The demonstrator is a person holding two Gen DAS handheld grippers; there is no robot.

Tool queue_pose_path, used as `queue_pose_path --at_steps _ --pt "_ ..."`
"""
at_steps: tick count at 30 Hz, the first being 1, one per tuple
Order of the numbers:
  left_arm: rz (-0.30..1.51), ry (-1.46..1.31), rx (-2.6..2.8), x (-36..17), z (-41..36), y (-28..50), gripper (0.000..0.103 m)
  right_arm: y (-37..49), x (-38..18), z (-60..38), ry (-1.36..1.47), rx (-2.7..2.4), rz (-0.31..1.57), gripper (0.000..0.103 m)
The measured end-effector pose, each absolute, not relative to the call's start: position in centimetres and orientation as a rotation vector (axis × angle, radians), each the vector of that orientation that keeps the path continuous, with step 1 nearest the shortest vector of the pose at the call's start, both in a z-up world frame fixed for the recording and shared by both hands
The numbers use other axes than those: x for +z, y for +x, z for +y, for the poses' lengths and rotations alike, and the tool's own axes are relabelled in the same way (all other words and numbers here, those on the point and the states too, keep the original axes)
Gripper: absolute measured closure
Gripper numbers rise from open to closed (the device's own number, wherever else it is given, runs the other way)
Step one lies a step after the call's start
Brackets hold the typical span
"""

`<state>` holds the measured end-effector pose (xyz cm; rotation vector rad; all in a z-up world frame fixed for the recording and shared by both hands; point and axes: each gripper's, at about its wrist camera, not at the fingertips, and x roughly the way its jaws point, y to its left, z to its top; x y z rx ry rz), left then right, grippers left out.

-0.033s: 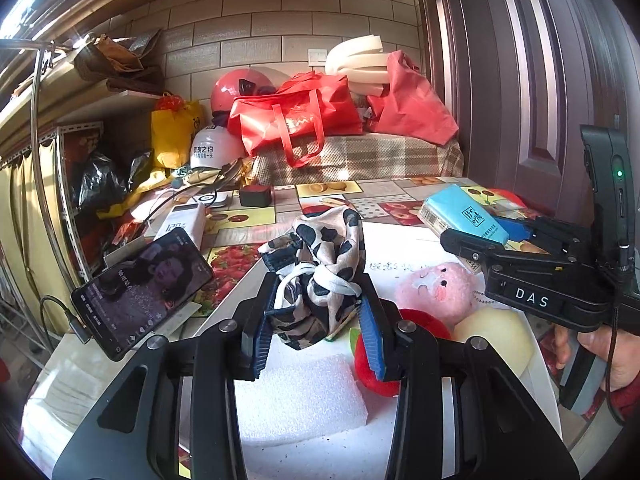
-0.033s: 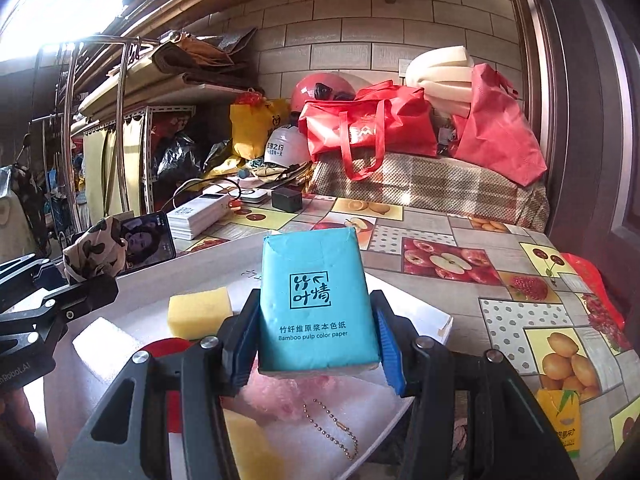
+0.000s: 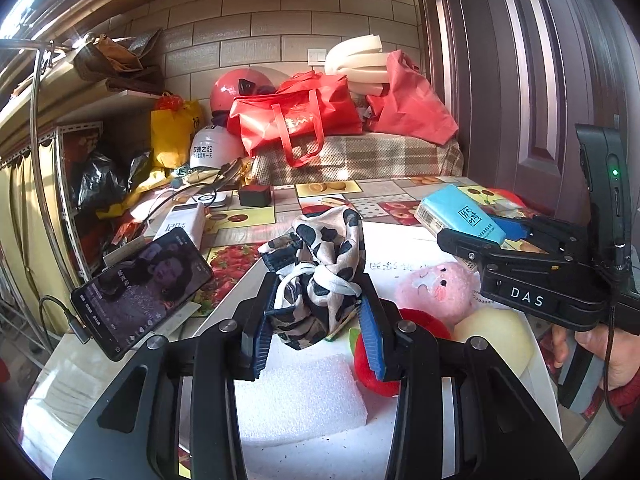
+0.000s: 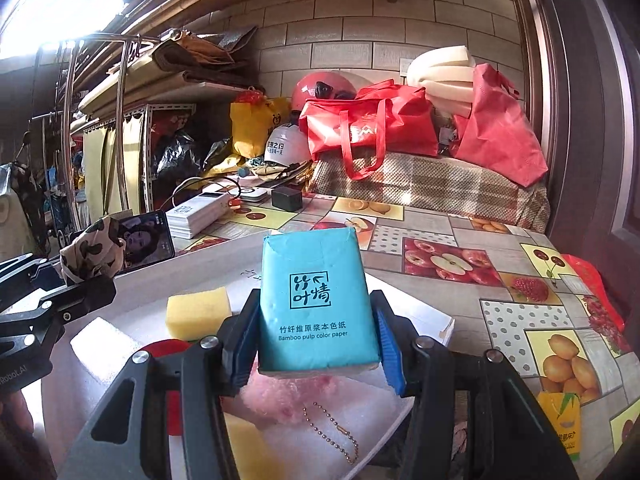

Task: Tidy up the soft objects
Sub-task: 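Open the left gripper to drop the scrunchie in the tray while the right releases the tissue pack there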

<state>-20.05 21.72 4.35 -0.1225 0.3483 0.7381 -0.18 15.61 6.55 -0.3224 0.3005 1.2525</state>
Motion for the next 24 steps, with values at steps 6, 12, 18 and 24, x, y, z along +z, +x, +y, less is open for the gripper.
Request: queue_pose_path --at_steps 6,12,18,24 --pt "0.359 -0.117 0.737 4.3 21.8 -20.0 0.065 -0.5 6.3 16.4 -0.373 1.249 0.316 0.050" --pt "0.378 -0.096 0.739 4.4 21.6 -19.5 0.050 -0.4 6.3 16.8 -0.390 1.245 0.317 0.032" --pt "0.367 -0.082 0.751 4.5 21.4 -19.5 0.000 -0.3 6.5 16.2 -0.360 1.241 0.294 0.015" --pt "0.367 -0.084 0.751 4.5 21.5 -19.5 0.000 0.1 6.8 15.6 -0.312 1.226 0.283 0.000"
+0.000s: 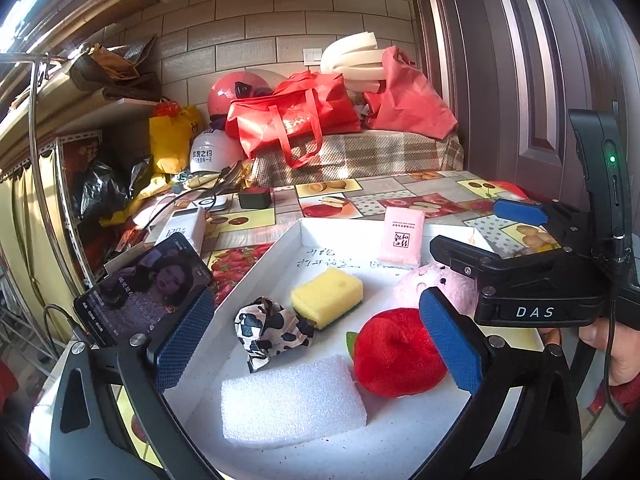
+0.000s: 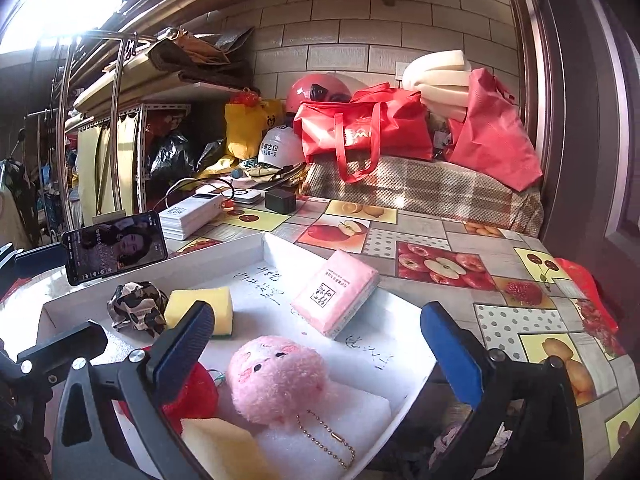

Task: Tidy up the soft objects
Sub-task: 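Open the left gripper to drop the scrunchie in the tray while the right releases the tissue pack there, then move the right gripper over the white glove on the table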

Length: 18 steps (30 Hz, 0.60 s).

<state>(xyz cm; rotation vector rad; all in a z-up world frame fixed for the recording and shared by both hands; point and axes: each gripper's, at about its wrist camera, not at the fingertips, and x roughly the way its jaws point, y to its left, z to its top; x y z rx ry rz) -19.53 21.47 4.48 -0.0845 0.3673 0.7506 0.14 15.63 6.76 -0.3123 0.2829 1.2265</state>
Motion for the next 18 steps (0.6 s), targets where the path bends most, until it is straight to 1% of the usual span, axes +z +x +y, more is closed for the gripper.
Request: queue_pose_path --at_steps 18 --pt "0.367 -0.086 0.750 4.50 21.58 -19.58 0.000 0.33 6.92 14.60 -0.251 1.214 0.264 0.000"
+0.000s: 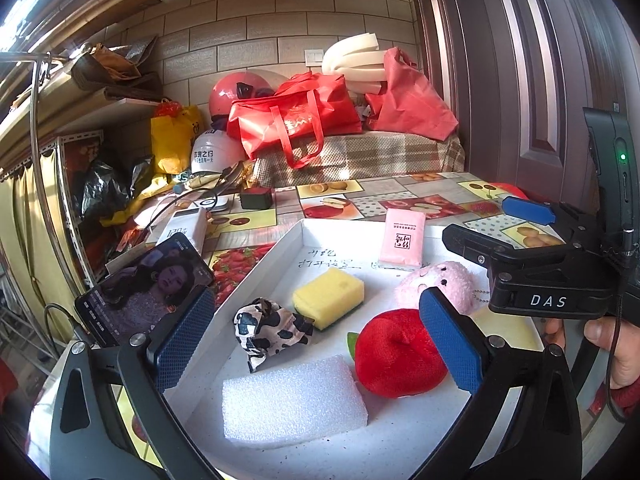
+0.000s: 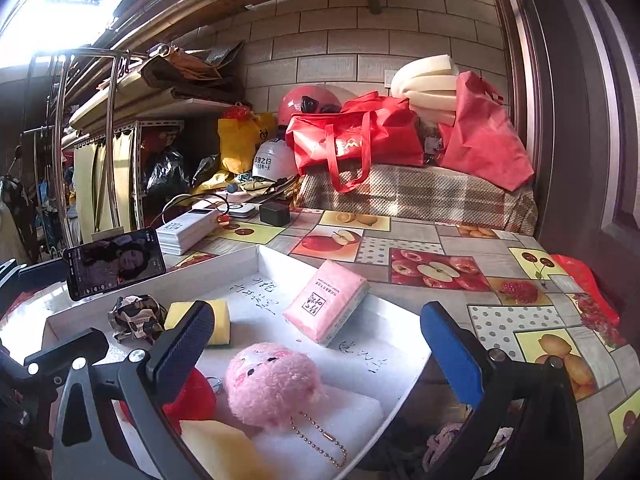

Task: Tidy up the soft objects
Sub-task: 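Move the right gripper over the white glove on the table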

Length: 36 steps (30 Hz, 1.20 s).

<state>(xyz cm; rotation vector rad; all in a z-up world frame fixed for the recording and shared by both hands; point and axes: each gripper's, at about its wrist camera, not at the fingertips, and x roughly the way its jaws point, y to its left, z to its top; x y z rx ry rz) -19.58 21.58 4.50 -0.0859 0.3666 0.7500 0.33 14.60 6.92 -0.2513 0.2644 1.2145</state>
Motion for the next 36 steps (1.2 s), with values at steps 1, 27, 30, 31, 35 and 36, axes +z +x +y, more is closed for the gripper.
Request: queue_pose_path --at_steps 1,27,30,31,35,36 --pt "0.366 -0.086 0.750 4.5 21.6 -19.6 0.000 0.3 7.0 14.5 -0.247 1.211 0.260 0.000" --pt "0.350 -0.030 0.774 5.1 20.1 -19.4 0.000 0.0 6.7 8.8 -0.248 1.249 0.330 0.000" --pt "0.354 -0.020 0.761 5.0 19.5 -19.2 0.000 0.0 6.6 7.2 -0.245 1.249 0.340 0.000" --pt "0.355 -0.023 0.753 5.0 19.3 -19.2 0.000 0.1 6.6 6.7 -0.243 1.247 0.340 0.000" --pt "0.355 -0.024 0.717 5.0 18.1 -18.9 0.000 0.6 6.7 4.9 -0.228 1.237 0.352 0.000" --pt "0.356 -0.022 0.707 5.0 17.7 -18.8 0.000 0.9 6.7 4.5 -0.220 1.232 0.359 0.000"
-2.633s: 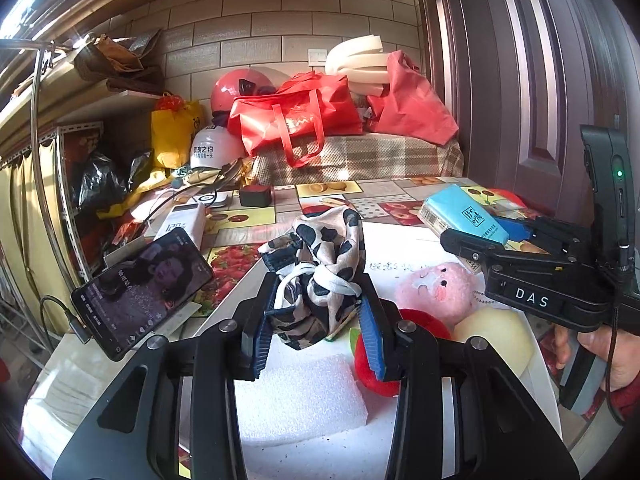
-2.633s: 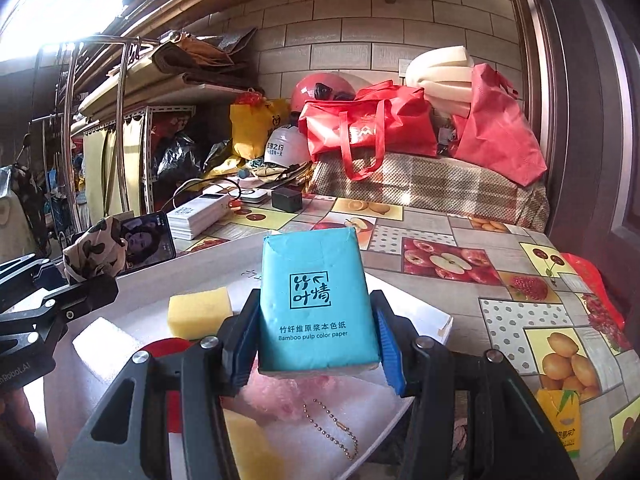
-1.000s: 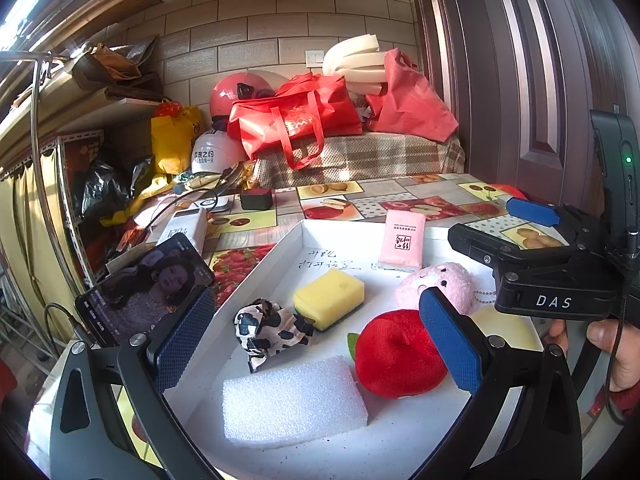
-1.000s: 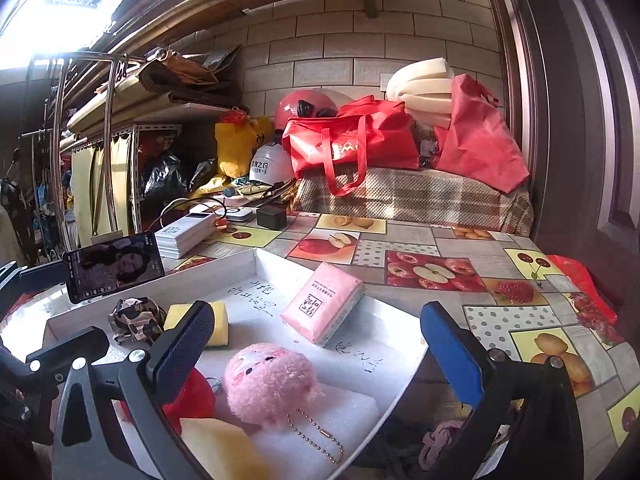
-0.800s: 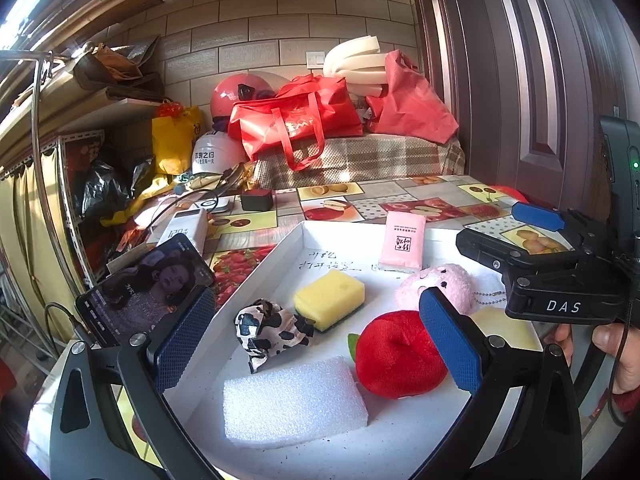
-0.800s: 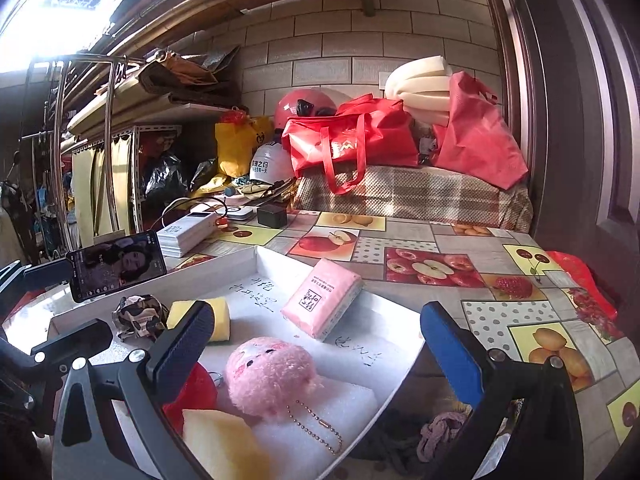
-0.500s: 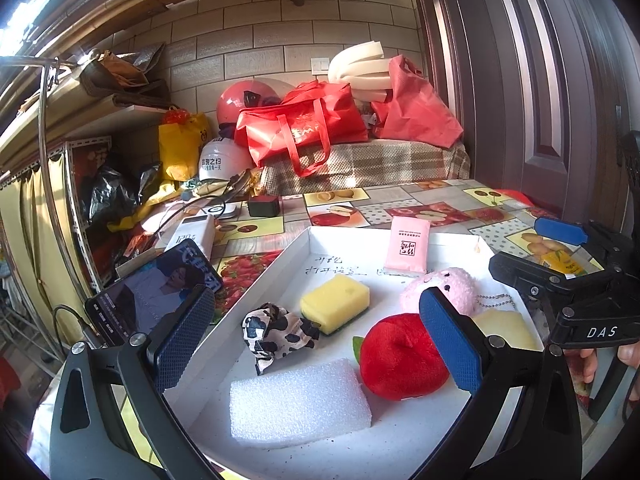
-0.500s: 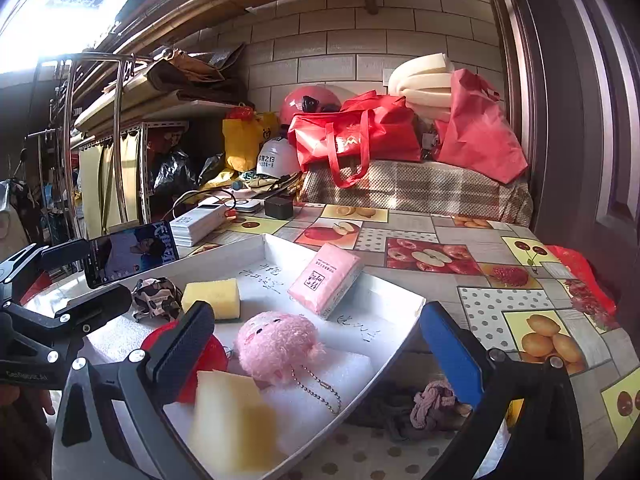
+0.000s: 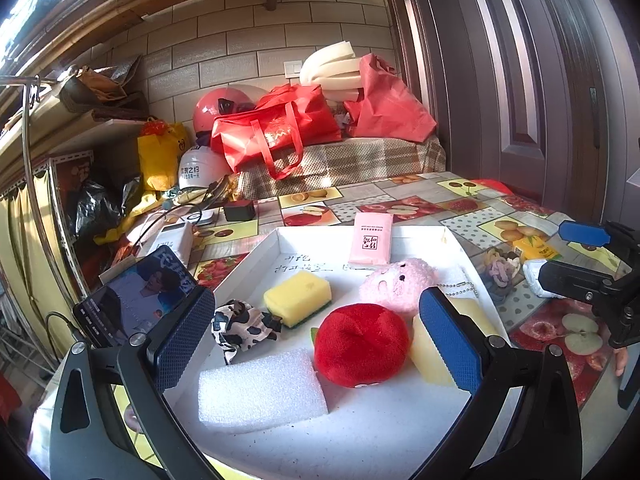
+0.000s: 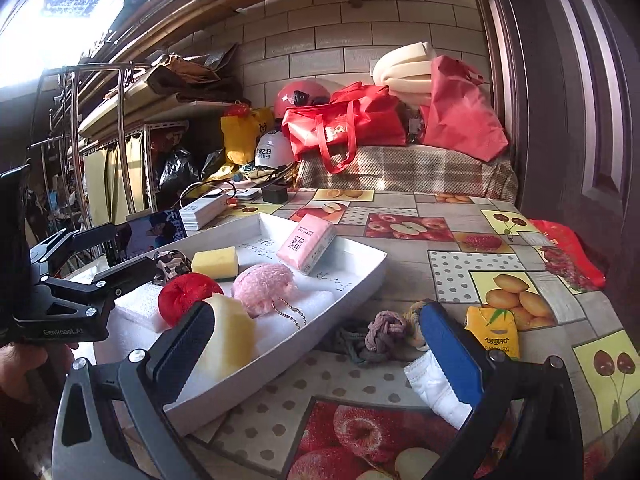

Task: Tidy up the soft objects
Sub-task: 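Move the right gripper over the white glove on the table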

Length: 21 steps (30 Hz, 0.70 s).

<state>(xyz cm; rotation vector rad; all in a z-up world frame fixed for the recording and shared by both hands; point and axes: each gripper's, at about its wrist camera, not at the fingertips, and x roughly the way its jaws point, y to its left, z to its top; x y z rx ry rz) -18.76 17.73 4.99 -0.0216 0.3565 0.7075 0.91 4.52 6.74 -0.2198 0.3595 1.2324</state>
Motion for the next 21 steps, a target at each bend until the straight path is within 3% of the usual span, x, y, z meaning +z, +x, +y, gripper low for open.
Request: queue_pose_path --at_steps 9,16,21 --pt "0.360 0.077 0.635 5.0 14.8 -17.6 0.000 3.7 8.9 -3.9 0.023 0.986 0.149 0.000" --pt "0.382 0.031 0.490 5.0 12.6 -16.0 0.000 9.3 7.4 -4.9 -0.130 0.939 0.429 0.000" --pt "0.414 0.023 0.402 4.9 10.5 -14.2 0.000 8.9 6.1 -2.8 -0.250 1.106 0.543 0.000"
